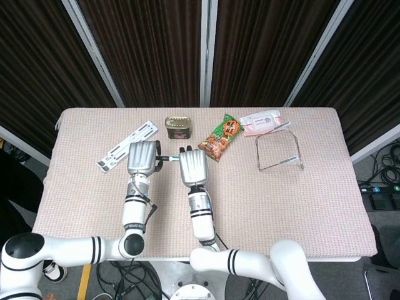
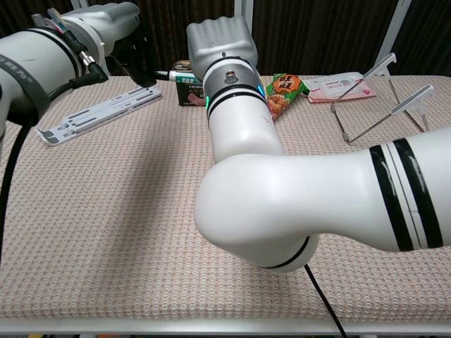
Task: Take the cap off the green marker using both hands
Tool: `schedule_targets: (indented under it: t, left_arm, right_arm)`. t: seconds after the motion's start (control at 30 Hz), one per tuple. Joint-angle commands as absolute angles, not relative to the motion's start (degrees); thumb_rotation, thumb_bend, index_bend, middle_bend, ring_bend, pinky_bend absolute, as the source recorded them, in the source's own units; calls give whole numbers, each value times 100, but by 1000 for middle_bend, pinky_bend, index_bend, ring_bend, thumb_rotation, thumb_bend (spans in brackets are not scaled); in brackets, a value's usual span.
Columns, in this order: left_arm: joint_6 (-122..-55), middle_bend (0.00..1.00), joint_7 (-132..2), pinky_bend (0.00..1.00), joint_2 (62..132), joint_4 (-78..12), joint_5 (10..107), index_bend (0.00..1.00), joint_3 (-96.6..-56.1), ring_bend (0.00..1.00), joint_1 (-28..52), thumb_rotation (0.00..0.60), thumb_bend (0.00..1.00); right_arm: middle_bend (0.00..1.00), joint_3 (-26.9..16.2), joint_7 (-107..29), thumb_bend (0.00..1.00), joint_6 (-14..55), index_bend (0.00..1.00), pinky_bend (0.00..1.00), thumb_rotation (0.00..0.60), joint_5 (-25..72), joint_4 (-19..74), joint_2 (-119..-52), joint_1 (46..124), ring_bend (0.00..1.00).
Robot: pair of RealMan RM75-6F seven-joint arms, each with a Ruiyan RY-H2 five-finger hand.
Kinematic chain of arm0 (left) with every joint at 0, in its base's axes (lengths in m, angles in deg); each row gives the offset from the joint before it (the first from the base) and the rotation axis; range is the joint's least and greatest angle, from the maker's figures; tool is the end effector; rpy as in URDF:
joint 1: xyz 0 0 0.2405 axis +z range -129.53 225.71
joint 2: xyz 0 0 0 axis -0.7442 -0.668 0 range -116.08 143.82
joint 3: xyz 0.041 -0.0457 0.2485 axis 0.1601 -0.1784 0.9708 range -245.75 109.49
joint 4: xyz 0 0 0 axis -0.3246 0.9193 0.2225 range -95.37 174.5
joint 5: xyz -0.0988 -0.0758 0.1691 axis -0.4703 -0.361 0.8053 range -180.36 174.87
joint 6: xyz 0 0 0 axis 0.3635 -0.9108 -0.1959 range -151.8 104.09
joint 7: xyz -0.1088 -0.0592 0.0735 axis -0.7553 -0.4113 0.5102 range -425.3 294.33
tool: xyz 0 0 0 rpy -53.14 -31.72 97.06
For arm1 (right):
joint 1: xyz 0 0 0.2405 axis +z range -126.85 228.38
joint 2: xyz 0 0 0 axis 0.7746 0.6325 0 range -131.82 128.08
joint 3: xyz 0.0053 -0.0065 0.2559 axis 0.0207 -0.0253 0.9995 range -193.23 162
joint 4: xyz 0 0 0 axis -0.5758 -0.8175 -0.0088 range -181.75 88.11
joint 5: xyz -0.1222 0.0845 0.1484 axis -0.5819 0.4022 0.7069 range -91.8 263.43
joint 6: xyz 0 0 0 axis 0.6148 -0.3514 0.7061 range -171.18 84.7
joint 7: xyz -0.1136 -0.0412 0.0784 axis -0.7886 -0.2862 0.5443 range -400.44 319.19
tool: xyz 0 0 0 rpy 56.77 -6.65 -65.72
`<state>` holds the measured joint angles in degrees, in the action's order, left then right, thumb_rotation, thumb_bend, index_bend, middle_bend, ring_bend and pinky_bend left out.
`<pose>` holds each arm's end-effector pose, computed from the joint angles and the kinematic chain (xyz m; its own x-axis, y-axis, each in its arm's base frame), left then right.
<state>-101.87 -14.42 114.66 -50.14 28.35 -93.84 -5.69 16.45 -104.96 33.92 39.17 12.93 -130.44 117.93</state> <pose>-0.0623 0.3717 -0.0109 0.3923 0.1326 0.9102 0.9183 0.0002 -0.3958 0.0381 -0.3520 -0.1110 0.6214 0.0643 0.7809 -0.7686 -0.1436 0.6234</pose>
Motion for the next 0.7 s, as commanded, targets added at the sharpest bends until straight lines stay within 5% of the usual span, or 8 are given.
schedule_targets:
  t: [0.03,0.7]
  left_arm:
    - [-10168,579,-1463,542,11468,-4998,2811,553,-9370,513,-571,600,269]
    - [-9971,609,-1576,568,11470,-4912,2564,587,-9368,538,-675,600,372]
  right_arm:
    - [676,1644,-10495,345,3386,661,765,600,3920,1298,-13048,11786,668]
    - [681,1700,-10506,345,3244,668,764,600,3944,1081,-13077,11830,668]
